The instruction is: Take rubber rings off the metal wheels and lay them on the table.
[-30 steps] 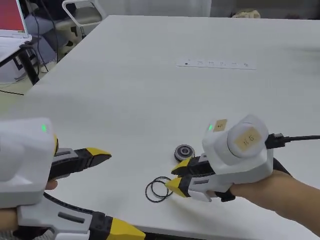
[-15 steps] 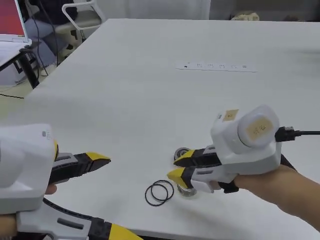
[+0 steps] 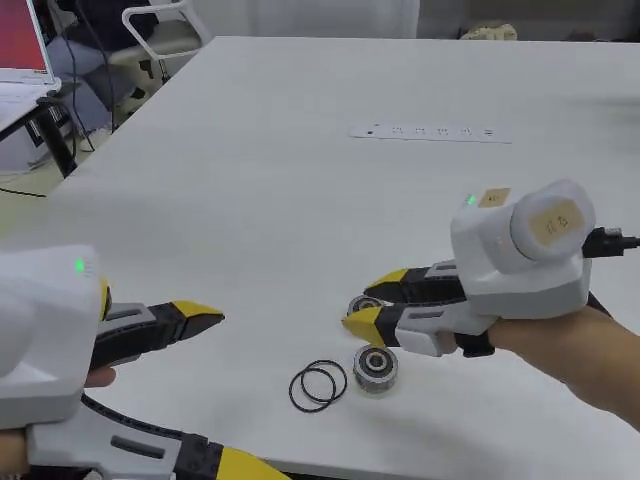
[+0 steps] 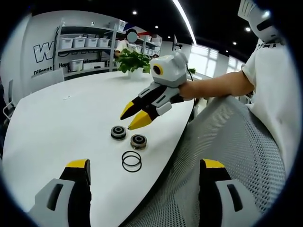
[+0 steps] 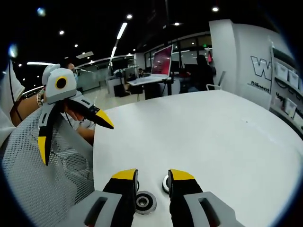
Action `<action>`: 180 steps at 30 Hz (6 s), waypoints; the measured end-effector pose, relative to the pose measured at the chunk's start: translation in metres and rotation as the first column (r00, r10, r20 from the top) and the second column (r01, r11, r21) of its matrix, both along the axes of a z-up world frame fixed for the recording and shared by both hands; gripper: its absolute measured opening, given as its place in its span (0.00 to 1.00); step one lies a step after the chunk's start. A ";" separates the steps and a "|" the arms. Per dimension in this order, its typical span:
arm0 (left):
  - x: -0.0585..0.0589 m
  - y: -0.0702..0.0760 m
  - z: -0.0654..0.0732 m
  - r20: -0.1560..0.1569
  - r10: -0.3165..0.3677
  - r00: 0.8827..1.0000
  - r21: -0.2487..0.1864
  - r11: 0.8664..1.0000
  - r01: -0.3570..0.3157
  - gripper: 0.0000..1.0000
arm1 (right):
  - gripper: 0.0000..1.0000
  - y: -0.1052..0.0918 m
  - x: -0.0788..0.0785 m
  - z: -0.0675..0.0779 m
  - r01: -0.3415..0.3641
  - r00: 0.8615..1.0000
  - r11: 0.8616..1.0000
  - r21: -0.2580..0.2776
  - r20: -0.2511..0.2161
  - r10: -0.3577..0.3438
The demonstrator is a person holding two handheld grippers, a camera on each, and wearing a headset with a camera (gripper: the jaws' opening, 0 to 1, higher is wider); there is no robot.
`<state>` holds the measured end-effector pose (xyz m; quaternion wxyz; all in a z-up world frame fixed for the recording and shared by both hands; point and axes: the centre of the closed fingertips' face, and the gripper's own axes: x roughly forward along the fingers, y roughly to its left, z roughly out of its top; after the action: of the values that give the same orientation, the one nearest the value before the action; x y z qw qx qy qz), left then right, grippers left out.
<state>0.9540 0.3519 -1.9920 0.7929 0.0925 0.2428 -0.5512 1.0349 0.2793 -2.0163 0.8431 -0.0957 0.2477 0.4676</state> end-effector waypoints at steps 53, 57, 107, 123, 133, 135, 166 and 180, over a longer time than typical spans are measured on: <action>0.134 -0.094 0.045 0.243 -0.116 0.963 -0.071 0.988 0.137 0.63 | 0.22 -0.060 0.012 -0.038 0.142 0.983 0.988 -0.061 -0.109 -0.148; 0.134 -0.099 0.019 0.252 -0.131 0.959 -0.026 0.990 0.142 0.49 | 0.22 -0.060 0.014 -0.036 0.148 0.982 0.988 -0.049 -0.107 -0.153; 0.104 -0.105 -0.066 0.133 -0.181 0.974 0.099 0.981 0.169 0.08 | 0.22 -0.042 0.010 -0.053 0.134 0.985 0.989 -0.060 -0.098 -0.139; 0.097 -0.111 -0.067 0.125 -0.204 0.971 0.084 0.977 0.194 0.08 | 0.20 -0.036 0.007 -0.058 0.096 0.991 0.993 -0.075 -0.082 -0.102; 0.097 -0.112 -0.067 0.128 -0.200 0.971 0.077 0.978 0.192 0.08 | 0.16 -0.038 0.005 -0.058 0.068 0.994 0.994 -0.087 -0.075 -0.074; 0.097 -0.112 -0.067 0.128 -0.199 0.972 0.077 0.979 0.190 0.08 | 0.11 -0.044 0.004 -0.062 0.064 0.994 0.990 -0.128 -0.075 -0.074; 0.097 -0.111 -0.067 0.142 -0.200 0.969 0.071 0.979 0.191 0.08 | 0.00 -0.050 0.016 -0.049 0.372 0.872 0.926 0.066 -0.365 -0.325; 0.097 -0.111 -0.066 0.146 -0.199 0.969 0.063 0.979 0.192 0.08 | 0.00 -0.046 0.015 -0.044 0.365 0.875 0.928 0.080 -0.370 -0.312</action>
<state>1.0513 0.2405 -2.0584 0.7484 0.1766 0.1845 -0.6120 1.0500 0.2335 -2.0605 0.8588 0.0967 0.3718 0.3391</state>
